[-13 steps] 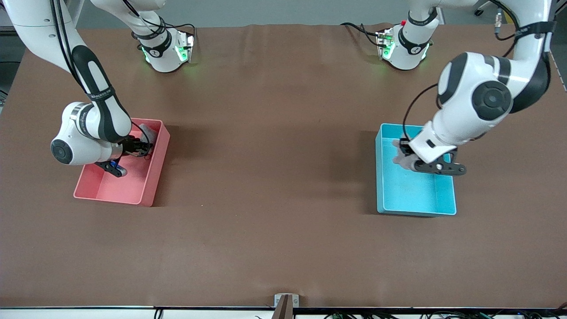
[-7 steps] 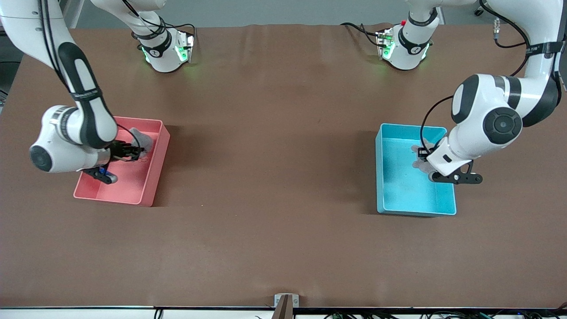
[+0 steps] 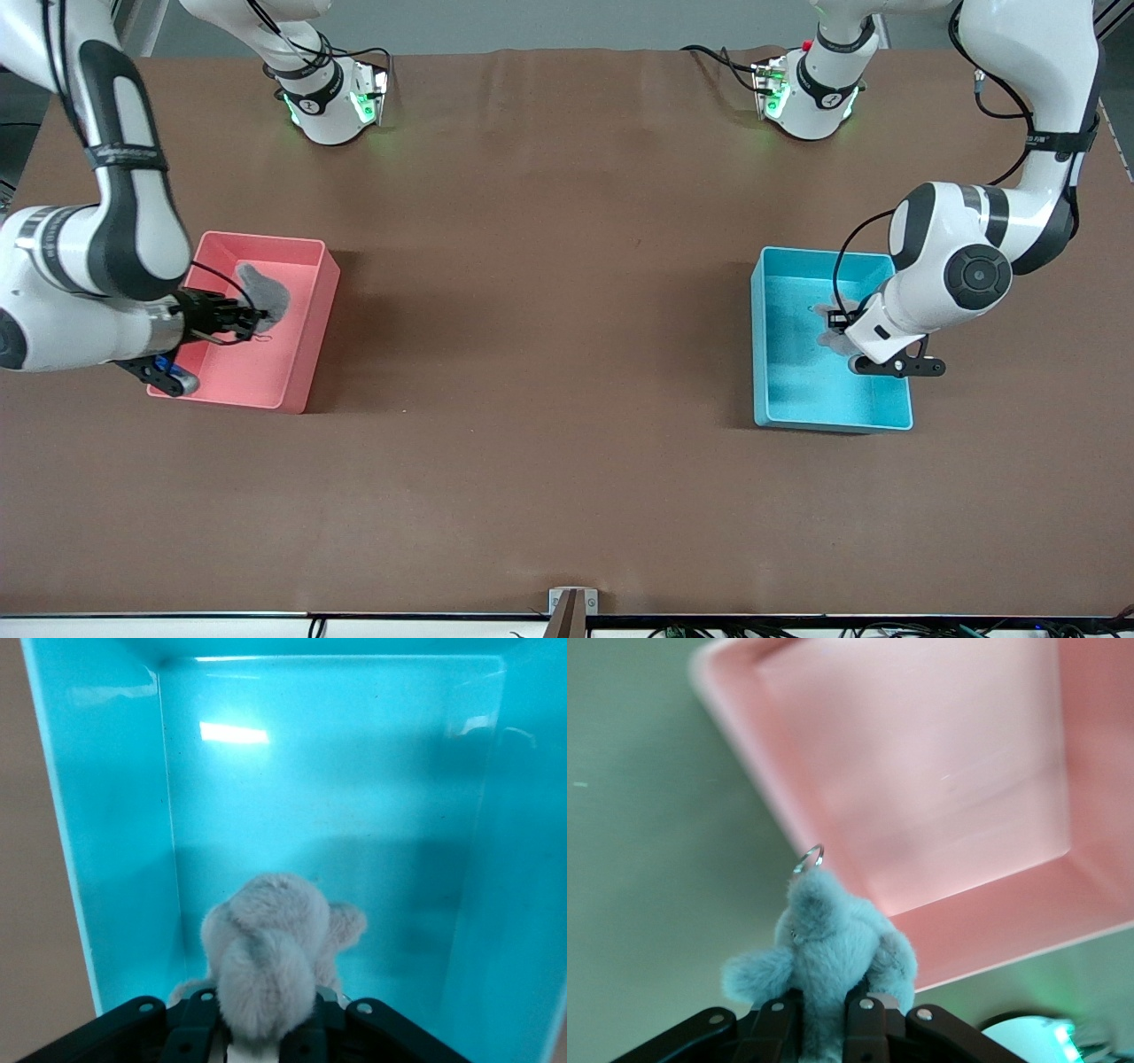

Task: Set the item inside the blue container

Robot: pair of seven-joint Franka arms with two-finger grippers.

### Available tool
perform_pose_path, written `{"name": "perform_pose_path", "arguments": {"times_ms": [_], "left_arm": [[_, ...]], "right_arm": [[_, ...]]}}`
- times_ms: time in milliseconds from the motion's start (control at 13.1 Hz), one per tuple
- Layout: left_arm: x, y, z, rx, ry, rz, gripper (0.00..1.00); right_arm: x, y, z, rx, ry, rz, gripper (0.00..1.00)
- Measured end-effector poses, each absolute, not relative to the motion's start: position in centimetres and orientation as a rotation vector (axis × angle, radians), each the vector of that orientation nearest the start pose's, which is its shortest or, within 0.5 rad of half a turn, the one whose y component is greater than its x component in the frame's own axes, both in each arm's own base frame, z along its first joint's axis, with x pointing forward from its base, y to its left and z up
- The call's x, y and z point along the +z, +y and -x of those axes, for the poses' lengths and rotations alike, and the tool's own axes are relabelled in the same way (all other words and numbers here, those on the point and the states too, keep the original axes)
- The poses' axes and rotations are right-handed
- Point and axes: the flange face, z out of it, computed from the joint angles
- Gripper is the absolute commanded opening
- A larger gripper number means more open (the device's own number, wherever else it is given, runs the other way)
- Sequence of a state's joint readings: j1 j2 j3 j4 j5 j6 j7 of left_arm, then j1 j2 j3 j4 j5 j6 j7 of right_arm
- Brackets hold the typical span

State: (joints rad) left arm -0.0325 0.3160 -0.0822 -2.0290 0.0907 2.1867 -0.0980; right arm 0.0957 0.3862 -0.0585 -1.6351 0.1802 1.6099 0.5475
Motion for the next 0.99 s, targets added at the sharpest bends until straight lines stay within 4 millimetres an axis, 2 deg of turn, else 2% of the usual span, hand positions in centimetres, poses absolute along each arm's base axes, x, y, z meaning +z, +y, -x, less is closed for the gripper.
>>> {"name": "perform_pose_path", "arguments": {"times_ms": [153,229,306,459,535,688,765,841,918,994], "left_arm": [[25.9,-4.0,-57.9,0.235,0.126,3.082,0.23],[25.0,-3.1,-58.0,0.243,0.127,3.086,0.23],[24.4,-2.7,-58.0,0.252,0.124,3.087,0.23],[23.4,-2.9,-58.0,0.265,0.128,3.089,0.24],[23.0,-3.0,-58.0,0.264,0.129,3.090,0.32],[23.1,-3.4,-58.1,0.255,0.129,3.092,0.64],[23.4,-3.6,-58.3,0.245,0.129,3.093,0.71],[23.8,-3.7,-58.6,0.232,0.124,3.094,0.74],[24.6,-4.0,-58.9,0.225,0.111,3.094,0.83],[25.8,-4.3,-59.2,0.235,0.099,3.091,0.98]], "right_arm": [[38.1,13.7,-61.0,0.651,0.974,2.923,0.04],[37.9,18.5,-60.3,0.634,1.045,2.895,0.04],[37.4,22.5,-59.8,0.602,1.118,2.861,0.04],[35.3,28.7,-58.8,0.531,1.235,2.814,0.04],[33.6,31.7,-58.3,0.488,1.290,2.793,0.04],[30.2,37.2,-56.7,0.406,1.388,2.746,0.04],[28.6,39.8,-55.6,0.371,1.423,2.724,0.04],[27.1,42.0,-54.6,0.339,1.446,2.704,0.04],[25.7,43.8,-53.7,0.305,1.464,2.681,0.04],[24.3,45.2,-53.0,0.279,1.478,2.660,0.05]]}}
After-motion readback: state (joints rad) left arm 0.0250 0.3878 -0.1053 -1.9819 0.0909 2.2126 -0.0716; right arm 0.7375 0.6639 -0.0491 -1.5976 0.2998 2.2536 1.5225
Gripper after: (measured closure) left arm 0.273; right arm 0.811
